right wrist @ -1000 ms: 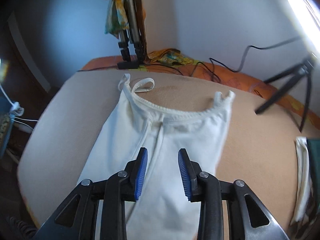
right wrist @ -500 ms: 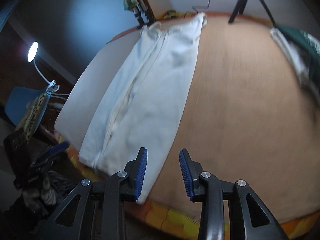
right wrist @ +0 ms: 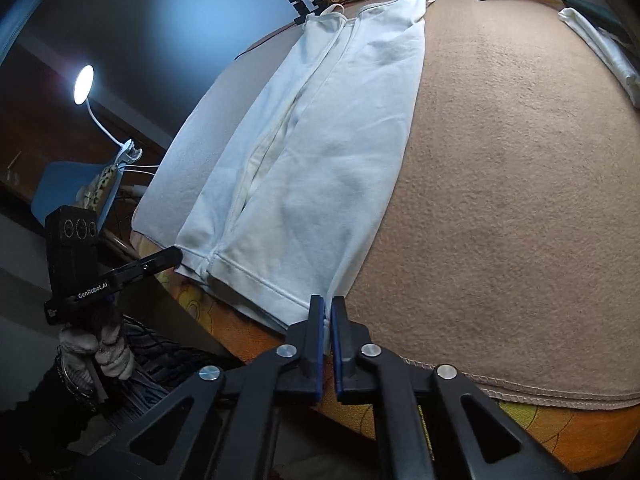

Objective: Fold small clothes
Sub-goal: 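Grasp the camisole hem with both grippers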

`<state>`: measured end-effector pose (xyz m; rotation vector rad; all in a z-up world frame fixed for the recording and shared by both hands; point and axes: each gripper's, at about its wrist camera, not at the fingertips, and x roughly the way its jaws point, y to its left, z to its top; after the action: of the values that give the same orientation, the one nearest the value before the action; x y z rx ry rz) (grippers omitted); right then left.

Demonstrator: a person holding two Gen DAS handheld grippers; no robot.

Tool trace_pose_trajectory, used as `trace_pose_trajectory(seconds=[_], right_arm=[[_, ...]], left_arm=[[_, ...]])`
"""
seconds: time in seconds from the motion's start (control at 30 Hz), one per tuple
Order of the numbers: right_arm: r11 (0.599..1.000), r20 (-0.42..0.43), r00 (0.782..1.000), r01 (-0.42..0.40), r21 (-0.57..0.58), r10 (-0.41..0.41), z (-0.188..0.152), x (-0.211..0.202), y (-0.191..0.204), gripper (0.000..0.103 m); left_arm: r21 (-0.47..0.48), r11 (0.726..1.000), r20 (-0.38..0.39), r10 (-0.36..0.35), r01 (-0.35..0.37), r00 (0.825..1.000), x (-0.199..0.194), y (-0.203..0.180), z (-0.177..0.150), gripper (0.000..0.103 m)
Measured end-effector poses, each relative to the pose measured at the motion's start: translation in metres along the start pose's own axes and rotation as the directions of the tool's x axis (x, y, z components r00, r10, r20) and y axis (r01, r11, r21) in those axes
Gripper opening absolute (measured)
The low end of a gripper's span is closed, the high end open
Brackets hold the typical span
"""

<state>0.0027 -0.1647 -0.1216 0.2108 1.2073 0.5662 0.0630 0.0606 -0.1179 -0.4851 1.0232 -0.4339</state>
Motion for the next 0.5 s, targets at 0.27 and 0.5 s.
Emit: trace_pose_trajectory(seconds=[0.27, 0.5], right_arm=[[1.000, 0.021, 1.000, -0.003, 0.020, 0.002, -0.009, -0.011, -0.010, 0.000], [0.998, 0.022, 0.999, -0.027, 0.056, 0.026, -0.008, -0.007, -0.017, 0.000]], left_arm=[[0.027, 0.999, 0.008, 0.024, -0.024, 1.000, 0.000, 0.001, 0.000, 0.003], [0.045, 0.999, 0.017, 0.011, -0.012, 1.000, -0.004, -0.005, 0.003, 0.003]])
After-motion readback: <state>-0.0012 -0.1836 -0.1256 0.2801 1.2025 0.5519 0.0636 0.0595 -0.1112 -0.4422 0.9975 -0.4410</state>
